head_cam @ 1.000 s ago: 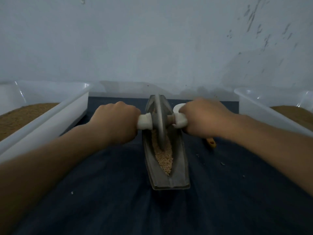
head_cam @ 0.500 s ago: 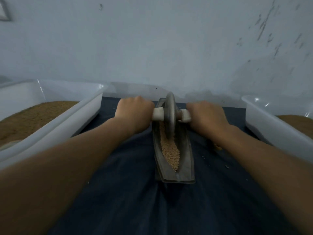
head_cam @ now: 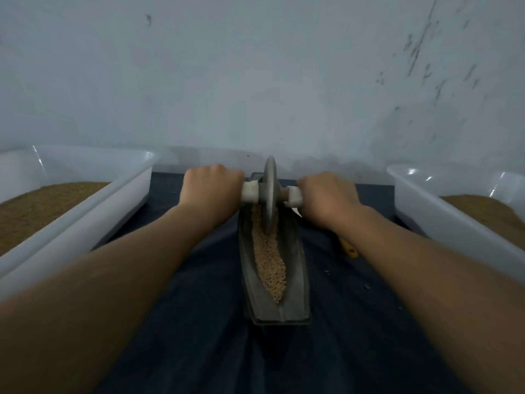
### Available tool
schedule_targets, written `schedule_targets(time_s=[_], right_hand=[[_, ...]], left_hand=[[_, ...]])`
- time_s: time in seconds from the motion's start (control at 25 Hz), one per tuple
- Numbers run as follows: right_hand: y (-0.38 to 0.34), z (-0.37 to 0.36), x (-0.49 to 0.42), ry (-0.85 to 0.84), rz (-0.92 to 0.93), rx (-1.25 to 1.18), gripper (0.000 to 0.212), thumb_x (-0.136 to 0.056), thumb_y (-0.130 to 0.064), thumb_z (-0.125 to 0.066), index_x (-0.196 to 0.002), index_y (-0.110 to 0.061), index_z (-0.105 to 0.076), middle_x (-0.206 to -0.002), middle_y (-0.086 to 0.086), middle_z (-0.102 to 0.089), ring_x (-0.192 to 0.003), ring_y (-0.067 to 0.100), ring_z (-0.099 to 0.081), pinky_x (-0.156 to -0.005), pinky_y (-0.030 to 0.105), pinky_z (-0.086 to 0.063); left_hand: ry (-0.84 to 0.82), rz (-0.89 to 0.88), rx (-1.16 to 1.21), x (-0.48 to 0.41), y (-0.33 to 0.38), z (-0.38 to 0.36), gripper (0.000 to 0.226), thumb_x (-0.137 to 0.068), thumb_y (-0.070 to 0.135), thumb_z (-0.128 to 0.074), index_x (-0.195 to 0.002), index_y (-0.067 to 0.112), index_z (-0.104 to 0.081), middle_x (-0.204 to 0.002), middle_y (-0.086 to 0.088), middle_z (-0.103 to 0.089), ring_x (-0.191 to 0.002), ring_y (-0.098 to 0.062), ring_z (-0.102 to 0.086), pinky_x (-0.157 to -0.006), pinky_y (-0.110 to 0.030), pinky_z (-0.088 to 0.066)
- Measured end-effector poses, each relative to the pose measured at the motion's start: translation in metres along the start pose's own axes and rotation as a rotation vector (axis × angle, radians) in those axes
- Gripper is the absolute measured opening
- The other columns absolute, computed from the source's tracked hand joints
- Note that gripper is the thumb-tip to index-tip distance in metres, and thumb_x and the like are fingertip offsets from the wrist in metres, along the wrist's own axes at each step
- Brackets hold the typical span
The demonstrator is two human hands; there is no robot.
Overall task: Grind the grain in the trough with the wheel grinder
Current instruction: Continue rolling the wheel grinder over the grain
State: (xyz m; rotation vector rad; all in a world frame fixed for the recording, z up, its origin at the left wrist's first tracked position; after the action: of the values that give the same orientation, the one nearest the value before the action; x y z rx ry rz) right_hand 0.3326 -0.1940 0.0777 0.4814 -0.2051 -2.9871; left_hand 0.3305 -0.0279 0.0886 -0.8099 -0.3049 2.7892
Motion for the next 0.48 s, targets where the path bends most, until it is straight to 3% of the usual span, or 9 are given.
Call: schedule_targets(time_s=[0.08, 0.16, 0.2, 0.28, 0.32, 0.4, 0.48], right_hand=[[-0.005, 0.012, 0.030, 0.111, 0.120, 0.072, 0.018, -0.082, -0.030, -0.068, -0.083, -0.030, -0.050, -0.078, -0.003, -0.059, -0.065, 0.021, -0.052, -0.053, 0.029, -0.035], [-0.011, 0.030, 0.074, 0.347, 0.200, 0.159, 0.030, -0.060, -0.034, -0.071, -0.068, -0.030, -0.042, -0.055, -0.012, -0.028, -0.044, 0.008, -0.022, -0.044, 0.020, -0.014], [-0.011, 0.038, 0.090, 0.437, 0.220, 0.153, 0.034, -0.048, -0.037, -0.069, -0.063, -0.031, -0.039, -0.054, -0.015, -0.013, -0.046, 0.002, -0.007, -0.046, 0.017, -0.005], [-0.005, 0.036, 0.087, 0.451, 0.214, 0.123, 0.036, -0.040, -0.039, -0.068, -0.060, -0.032, -0.038, -0.056, -0.016, -0.005, -0.050, -0.002, 0.001, -0.050, 0.014, 0.000], [-0.007, 0.030, 0.077, 0.416, 0.191, 0.122, 0.033, -0.045, -0.037, -0.071, -0.062, -0.031, -0.044, -0.055, -0.016, -0.008, -0.047, 0.001, -0.004, -0.049, 0.015, -0.003], [-0.007, 0.017, 0.042, 0.315, 0.084, 0.143, 0.017, -0.069, -0.031, -0.073, -0.079, -0.030, -0.059, -0.059, -0.011, -0.036, -0.047, 0.017, -0.037, -0.047, 0.021, -0.019], [-0.008, 0.013, 0.007, 0.224, 0.014, 0.081, 0.011, -0.087, -0.026, -0.067, -0.097, -0.025, -0.063, -0.084, 0.003, -0.061, -0.077, 0.029, -0.062, -0.057, 0.029, -0.033]], left_hand=[[-0.012, -0.055, 0.036, 0.028, -0.005, 0.001, 0.010, -0.086, 0.032, -0.060, -0.090, 0.028, -0.052, -0.069, 0.005, -0.044, -0.057, -0.019, -0.046, -0.054, -0.031, -0.032], [0.138, -0.168, 0.027, 0.070, -0.003, 0.018, 0.031, -0.070, 0.035, -0.068, -0.075, 0.031, -0.037, -0.057, 0.010, -0.022, -0.045, -0.011, -0.016, -0.046, -0.023, -0.015], [0.216, -0.225, 0.035, 0.084, 0.000, 0.029, 0.039, -0.061, 0.032, -0.068, -0.072, 0.031, -0.031, -0.056, 0.011, -0.016, -0.045, -0.010, -0.006, -0.047, -0.019, -0.007], [0.256, -0.241, 0.017, 0.077, 0.000, 0.036, 0.043, -0.054, 0.030, -0.067, -0.071, 0.030, -0.027, -0.056, 0.011, -0.010, -0.046, -0.010, -0.001, -0.049, -0.017, -0.005], [0.200, -0.192, -0.029, 0.067, 0.000, 0.027, 0.042, -0.058, 0.030, -0.069, -0.072, 0.029, -0.030, -0.056, 0.010, -0.011, -0.045, -0.011, -0.005, -0.047, -0.019, -0.007], [0.077, -0.065, -0.051, 0.039, -0.001, 0.003, 0.024, -0.077, 0.031, -0.067, -0.078, 0.028, -0.043, -0.059, 0.006, -0.027, -0.047, -0.020, -0.034, -0.047, -0.028, -0.023], [-0.015, 0.029, 0.012, 0.011, -0.006, -0.010, 0.007, -0.091, 0.030, -0.058, -0.096, 0.025, -0.057, -0.078, -0.001, -0.053, -0.072, -0.028, -0.059, -0.058, -0.035, -0.037]])
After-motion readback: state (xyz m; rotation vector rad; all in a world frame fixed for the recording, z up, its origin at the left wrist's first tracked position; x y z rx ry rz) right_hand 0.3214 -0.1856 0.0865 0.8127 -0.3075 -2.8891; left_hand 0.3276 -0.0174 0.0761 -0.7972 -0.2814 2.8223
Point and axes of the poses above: each hand's wrist, its own x-axis away from the middle knuckle, its own z-axis out of the back of the hand, y = z × x, the point moved 10 cm from there along -x, towards the middle knuckle
